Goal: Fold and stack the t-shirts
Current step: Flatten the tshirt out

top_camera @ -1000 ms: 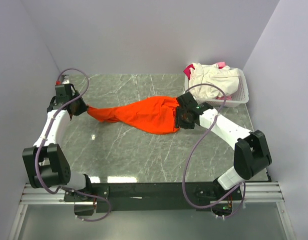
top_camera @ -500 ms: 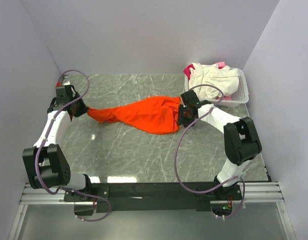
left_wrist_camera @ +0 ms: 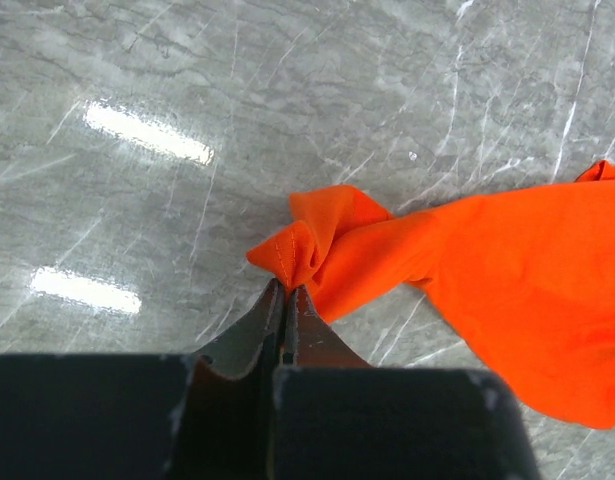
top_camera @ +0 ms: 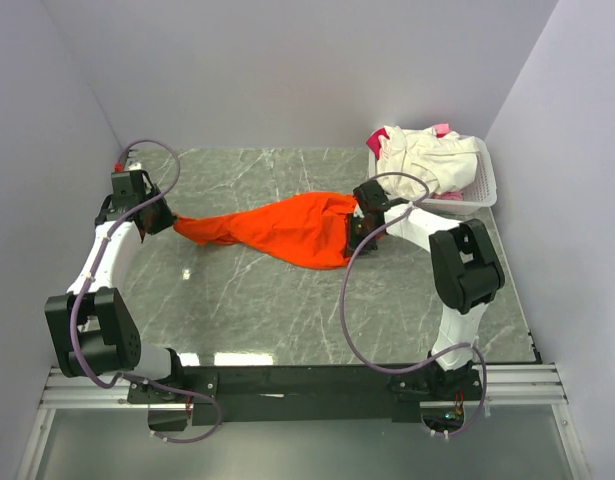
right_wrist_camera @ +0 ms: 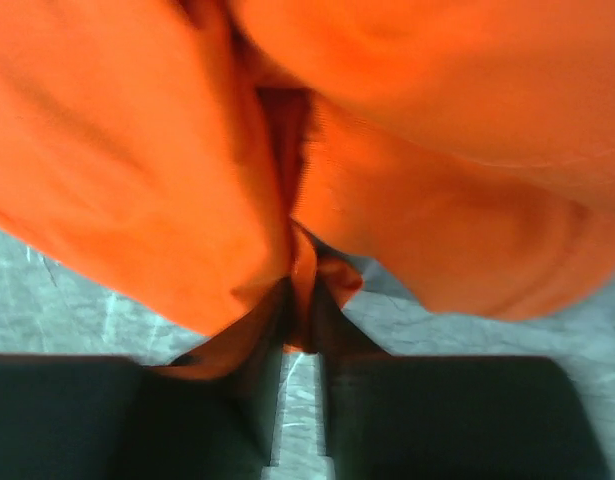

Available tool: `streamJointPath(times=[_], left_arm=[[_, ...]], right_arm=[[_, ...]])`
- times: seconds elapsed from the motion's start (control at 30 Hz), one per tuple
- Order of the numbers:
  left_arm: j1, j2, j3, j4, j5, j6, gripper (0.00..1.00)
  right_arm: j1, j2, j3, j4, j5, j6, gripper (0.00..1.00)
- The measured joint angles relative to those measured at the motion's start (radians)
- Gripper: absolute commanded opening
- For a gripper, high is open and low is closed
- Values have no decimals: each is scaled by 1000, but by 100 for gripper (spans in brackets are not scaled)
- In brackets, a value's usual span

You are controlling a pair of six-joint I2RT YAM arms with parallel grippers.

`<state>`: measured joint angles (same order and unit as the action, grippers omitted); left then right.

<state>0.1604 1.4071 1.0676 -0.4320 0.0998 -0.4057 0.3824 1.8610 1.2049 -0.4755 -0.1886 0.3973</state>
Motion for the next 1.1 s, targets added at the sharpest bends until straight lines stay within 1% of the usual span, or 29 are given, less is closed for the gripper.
streamJointPath(times=[0.07,0.23,0.37,0.63,0.67,0.7,0.73,0.77,0.87,0.97,1.1], left_arm=[[0,0,0,0,-1,2,1],[0,17,0,0,-11,2,0],[0,41,5,-6,-18,2,0],[2,55,41,-24,-29,2,0],[2,55,43,-26,-34,2,0],[3,55,44,-27,-39,3,0],[3,55,44,-29,-43,3,1],[4,55,44,-32,-45,4,0],[5,55,44,-39,-44,5,0],[6,55,44,-39,-36,5,0],[6,55,44,-38,-25,5,0]], right_arm=[[0,10,13,-6,-27,-9,0],[0,4,36,-31,-57,-21,0],[0,-50,33,-80,-65,-20,0],[1,-285,31,-264,-41,23,0],[1,-309,31,-291,-35,30,2],[1,-329,31,-316,-27,37,10],[1,-343,32,-336,-18,46,19],[1,-354,33,-353,-8,55,33],[-1,-356,35,-381,29,68,45],[-1,-346,30,-383,53,74,47],[6,-351,-59,-335,64,74,47]])
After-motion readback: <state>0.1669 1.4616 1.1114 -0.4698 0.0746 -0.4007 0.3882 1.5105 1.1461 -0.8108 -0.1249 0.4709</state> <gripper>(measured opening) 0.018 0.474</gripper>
